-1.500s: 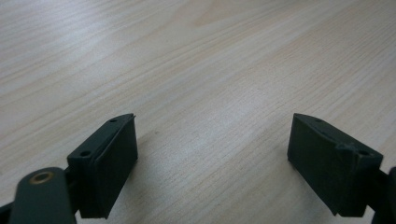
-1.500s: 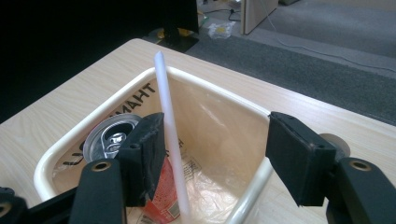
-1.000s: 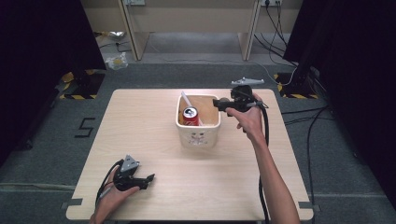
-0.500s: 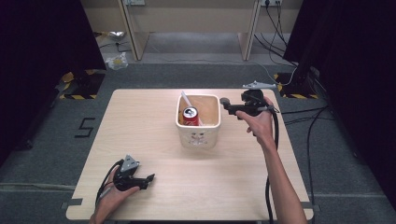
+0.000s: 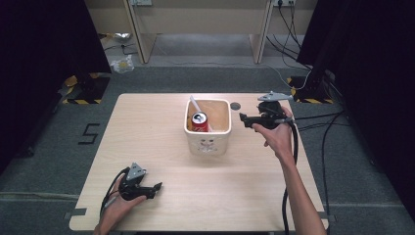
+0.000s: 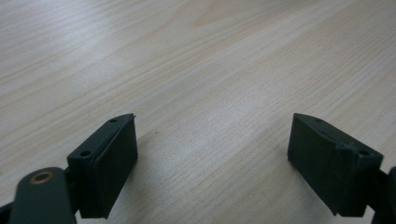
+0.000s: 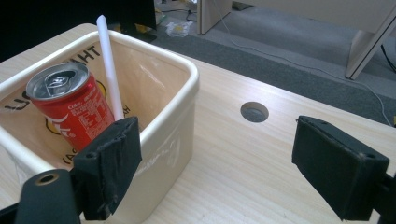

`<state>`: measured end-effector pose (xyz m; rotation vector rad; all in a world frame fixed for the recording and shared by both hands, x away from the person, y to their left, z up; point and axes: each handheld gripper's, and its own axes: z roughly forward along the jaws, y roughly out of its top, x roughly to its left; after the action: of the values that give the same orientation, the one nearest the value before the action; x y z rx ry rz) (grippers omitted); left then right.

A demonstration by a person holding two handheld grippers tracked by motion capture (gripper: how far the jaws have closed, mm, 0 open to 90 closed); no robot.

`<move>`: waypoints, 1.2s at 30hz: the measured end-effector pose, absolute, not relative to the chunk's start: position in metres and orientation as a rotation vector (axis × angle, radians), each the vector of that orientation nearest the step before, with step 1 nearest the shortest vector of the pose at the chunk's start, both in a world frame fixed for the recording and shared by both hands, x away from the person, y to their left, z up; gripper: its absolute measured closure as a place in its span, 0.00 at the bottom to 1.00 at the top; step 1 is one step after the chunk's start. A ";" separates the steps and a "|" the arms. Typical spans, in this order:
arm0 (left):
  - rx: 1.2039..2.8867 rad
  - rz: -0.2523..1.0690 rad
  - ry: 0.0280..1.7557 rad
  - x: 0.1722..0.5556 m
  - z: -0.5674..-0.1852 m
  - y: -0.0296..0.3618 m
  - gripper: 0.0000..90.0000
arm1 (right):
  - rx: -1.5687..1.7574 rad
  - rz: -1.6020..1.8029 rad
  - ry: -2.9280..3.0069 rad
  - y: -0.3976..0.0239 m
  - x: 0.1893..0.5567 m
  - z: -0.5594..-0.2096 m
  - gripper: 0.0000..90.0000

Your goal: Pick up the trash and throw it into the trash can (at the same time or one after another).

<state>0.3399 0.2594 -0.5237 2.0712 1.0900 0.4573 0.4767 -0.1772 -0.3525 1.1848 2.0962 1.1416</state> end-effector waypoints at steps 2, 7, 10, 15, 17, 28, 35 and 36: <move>2.071 0.457 1.090 0.340 -0.524 0.259 0.17 | 1.183 1.140 2.096 -0.180 0.475 -0.354 0.18; 2.073 0.457 1.090 0.340 -0.524 0.259 0.17 | 1.190 1.137 2.097 -0.186 0.470 -0.359 0.18; 2.071 0.458 1.090 0.340 -0.524 0.259 0.17 | 1.193 1.137 2.096 -0.189 0.468 -0.362 0.18; 2.071 0.458 1.089 0.340 -0.524 0.259 0.17 | 1.193 1.147 2.094 -0.194 0.461 -0.366 0.18; 2.072 0.458 1.089 0.340 -0.524 0.259 0.17 | 1.189 1.149 2.092 -0.195 0.459 -0.368 0.18; 2.077 0.459 1.087 0.340 -0.524 0.260 0.17 | 1.192 1.148 2.097 -0.203 0.446 -0.381 0.18; 2.076 0.459 1.088 0.340 -0.524 0.260 0.17 | 1.190 1.139 2.112 -0.206 0.440 -0.391 0.18; 2.075 0.459 1.088 0.340 -0.524 0.260 0.17 | 1.193 1.137 2.115 -0.206 0.439 -0.392 0.18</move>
<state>0.3399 0.2595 -0.5236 2.0751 1.0880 0.4588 0.4390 -0.2063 -0.3920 1.1932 2.1150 1.1371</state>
